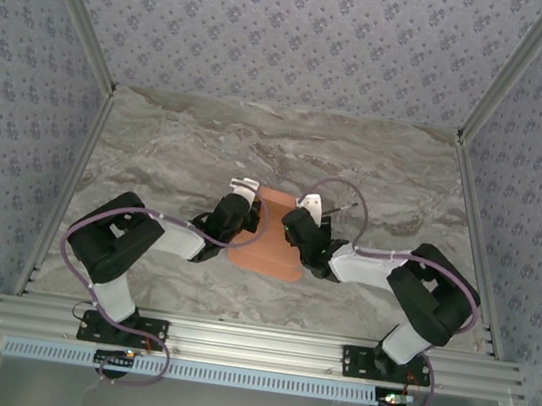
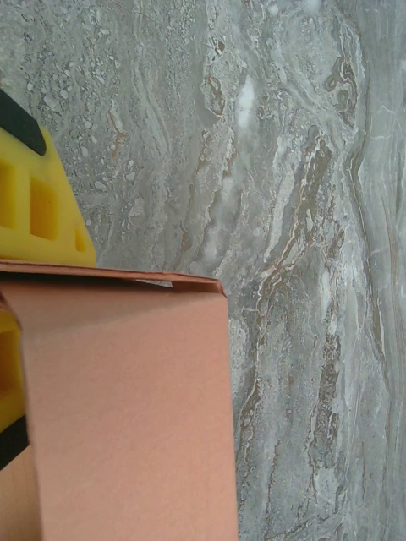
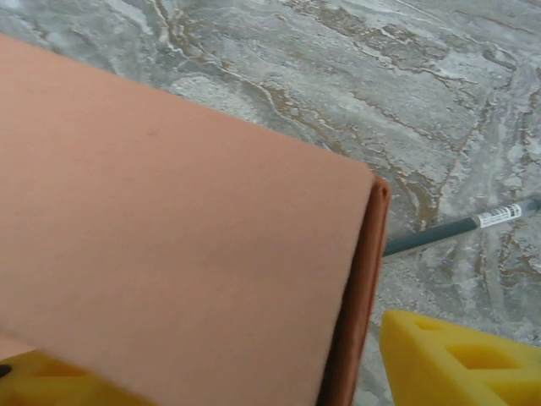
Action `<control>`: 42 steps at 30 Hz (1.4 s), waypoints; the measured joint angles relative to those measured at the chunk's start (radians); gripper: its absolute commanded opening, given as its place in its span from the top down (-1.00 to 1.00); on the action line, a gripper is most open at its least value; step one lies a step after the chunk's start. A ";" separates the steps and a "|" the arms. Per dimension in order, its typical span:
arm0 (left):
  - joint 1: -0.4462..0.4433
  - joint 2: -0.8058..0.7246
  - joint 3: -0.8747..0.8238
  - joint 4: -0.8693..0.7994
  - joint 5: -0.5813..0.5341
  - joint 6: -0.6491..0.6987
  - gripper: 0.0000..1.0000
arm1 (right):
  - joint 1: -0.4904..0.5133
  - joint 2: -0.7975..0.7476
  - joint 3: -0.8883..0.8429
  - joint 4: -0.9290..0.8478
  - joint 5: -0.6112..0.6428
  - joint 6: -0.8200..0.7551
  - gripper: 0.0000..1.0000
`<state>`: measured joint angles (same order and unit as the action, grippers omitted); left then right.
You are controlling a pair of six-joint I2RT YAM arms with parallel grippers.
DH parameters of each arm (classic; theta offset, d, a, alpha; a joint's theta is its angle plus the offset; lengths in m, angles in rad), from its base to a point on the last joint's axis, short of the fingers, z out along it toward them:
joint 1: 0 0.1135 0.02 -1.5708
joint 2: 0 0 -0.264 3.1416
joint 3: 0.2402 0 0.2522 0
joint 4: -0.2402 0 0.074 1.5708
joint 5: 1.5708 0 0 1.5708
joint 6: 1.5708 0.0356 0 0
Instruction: Fold the paper box
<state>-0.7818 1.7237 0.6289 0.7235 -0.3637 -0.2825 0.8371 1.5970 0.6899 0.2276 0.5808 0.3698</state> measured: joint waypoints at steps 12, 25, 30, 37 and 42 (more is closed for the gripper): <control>0.016 -0.069 0.033 -0.172 0.021 0.002 0.77 | -0.044 -0.423 -0.025 -0.130 -0.183 -0.097 -0.61; 0.152 -0.190 0.348 -0.834 0.275 0.020 0.78 | -0.218 -0.608 -0.010 -0.289 -0.351 -0.132 -0.61; 0.198 -0.175 0.454 -1.083 0.367 0.075 0.76 | -0.242 -0.660 -0.033 -0.285 -0.402 -0.127 -0.61; 0.221 -0.086 0.579 -1.384 0.420 0.188 0.76 | -0.253 -0.662 -0.090 -0.277 -0.454 -0.120 -0.61; 0.221 0.016 0.678 -1.544 0.431 0.270 0.75 | -0.255 -0.660 -0.110 -0.269 -0.475 -0.117 -0.61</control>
<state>-0.5610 1.7401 1.3067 -0.8204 0.0673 -0.0124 0.5823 0.9367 0.5800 -0.0410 0.1062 0.2523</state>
